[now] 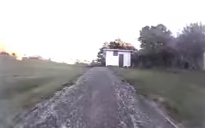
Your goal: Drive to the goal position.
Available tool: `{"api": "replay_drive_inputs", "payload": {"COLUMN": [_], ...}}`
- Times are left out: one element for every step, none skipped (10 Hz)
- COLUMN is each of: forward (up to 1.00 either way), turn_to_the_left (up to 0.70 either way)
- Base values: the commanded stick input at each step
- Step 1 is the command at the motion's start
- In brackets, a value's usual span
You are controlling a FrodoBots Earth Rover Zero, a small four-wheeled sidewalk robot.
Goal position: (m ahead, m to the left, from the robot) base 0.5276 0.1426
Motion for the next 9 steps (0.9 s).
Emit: {"api": "replay_drive_inputs", "payload": {"forward": [1.0, 1.0, 1.0, 1.0, 1.0, 1.0, 1.0, 1.0, 1.0], "turn_to_the_left": [0.0, 0.0, 0.0, 0.0, 0.0, 0.0, 0.0, 0.0, 0.0]}}
